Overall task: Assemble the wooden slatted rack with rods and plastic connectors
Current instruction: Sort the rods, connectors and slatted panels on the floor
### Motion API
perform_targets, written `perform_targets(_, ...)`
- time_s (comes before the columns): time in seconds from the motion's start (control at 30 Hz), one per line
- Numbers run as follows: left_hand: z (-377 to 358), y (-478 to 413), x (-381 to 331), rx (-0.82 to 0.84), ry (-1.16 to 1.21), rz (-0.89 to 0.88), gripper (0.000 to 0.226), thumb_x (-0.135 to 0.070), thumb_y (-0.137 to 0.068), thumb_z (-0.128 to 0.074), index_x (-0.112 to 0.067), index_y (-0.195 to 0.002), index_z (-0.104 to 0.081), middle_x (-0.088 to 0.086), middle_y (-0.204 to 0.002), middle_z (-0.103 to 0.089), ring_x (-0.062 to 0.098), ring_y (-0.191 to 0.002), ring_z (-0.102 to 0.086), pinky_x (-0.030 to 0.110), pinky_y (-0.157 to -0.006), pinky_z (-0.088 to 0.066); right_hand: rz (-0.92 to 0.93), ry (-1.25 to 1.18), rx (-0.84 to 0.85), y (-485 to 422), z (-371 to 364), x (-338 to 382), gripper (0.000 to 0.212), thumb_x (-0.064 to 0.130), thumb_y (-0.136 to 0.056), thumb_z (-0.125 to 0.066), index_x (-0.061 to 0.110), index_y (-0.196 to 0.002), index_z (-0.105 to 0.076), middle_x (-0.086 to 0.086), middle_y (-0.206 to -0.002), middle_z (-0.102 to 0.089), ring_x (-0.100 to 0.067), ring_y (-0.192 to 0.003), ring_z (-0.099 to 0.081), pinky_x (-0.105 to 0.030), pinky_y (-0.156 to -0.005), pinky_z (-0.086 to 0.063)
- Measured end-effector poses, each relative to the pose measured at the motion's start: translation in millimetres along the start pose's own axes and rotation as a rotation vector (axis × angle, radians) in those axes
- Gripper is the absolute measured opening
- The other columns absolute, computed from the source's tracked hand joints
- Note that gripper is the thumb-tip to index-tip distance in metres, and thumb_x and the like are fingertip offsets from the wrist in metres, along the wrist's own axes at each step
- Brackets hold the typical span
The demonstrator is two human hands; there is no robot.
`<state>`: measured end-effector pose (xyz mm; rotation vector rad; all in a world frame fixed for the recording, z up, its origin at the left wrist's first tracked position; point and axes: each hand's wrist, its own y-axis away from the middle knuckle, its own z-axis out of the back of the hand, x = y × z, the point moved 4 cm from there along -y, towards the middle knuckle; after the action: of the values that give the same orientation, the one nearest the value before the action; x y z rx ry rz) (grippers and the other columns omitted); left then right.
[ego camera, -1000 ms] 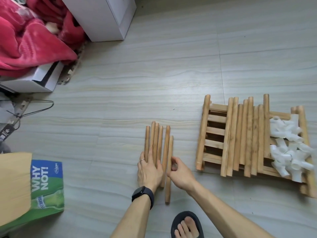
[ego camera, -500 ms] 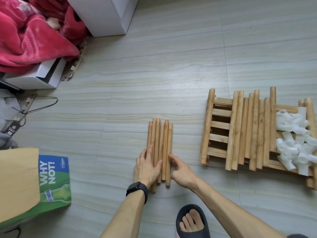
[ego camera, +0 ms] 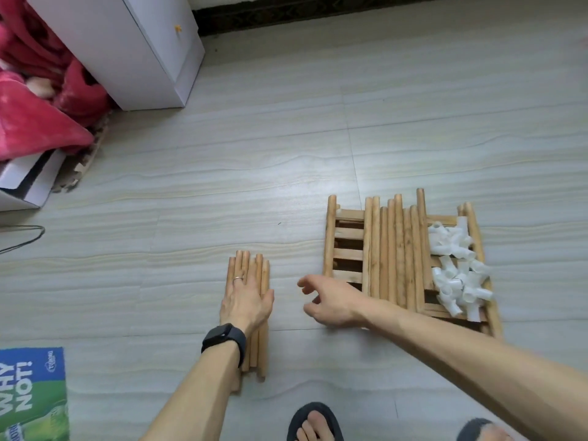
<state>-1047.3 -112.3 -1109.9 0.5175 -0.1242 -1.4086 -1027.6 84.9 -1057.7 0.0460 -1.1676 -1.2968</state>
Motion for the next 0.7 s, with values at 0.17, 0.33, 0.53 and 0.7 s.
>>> perform_targets(0.17,27.4,-13.4,-117.0,0.091,0.028,-0.138,0.062,-0.047,-0.100,-0.050,-0.023,-0.154,-0.033,0.010,-0.156,-0.036,0.030,-0.143,-0.033,0.044,-0.115,-0.031,-0.259,0.124,-0.310,41.4,95.4,-63.4,0.045,0.018,-0.096,-0.060,0.013,-0.140,-0.051,-0.007,-0.134,-0.061,-0.023,-0.120,-0.060,-0.033,-0.096,-0.053)
perform_targets(0.33,2.3,-3.5,-191.4,0.173,0.038,-0.260,0.061,-0.046,-0.097,-0.055,-0.023,-0.150,-0.037,0.007,-0.148,-0.044,0.027,-0.129,-0.050,0.044,-0.102,-0.050,-0.459,0.081,-0.406,61.9,116.7,-121.1,0.015,0.019,-0.094,-0.056,0.015,-0.109,-0.057,0.000,-0.095,-0.065,-0.016,-0.086,-0.062,-0.031,-0.075,-0.055)
perform_targets(0.53,-49.1,-0.1,-216.6,0.203,0.066,-0.181,0.064,-0.050,-0.093,-0.060,-0.018,-0.143,-0.037,0.009,-0.141,-0.051,0.028,-0.123,-0.056,0.042,-0.100,-0.050,-0.578,0.069,-0.413,45.5,107.1,-148.3,0.035,0.016,-0.092,-0.055,0.007,-0.126,-0.051,-0.006,-0.102,-0.064,-0.023,-0.095,-0.062,-0.031,-0.071,-0.053)
perform_targets(0.7,-60.1,-3.0,-213.1,0.155,0.095,-0.123,0.067,-0.056,-0.087,-0.065,-0.022,-0.138,-0.040,0.005,-0.133,-0.059,0.029,-0.119,-0.058,0.046,-0.096,-0.053,-0.600,0.174,-0.480,32.9,102.1,-148.8,0.045,0.025,-0.097,-0.056,0.003,-0.134,-0.042,-0.018,-0.128,-0.057,-0.036,-0.118,-0.057,-0.040,-0.084,-0.050)
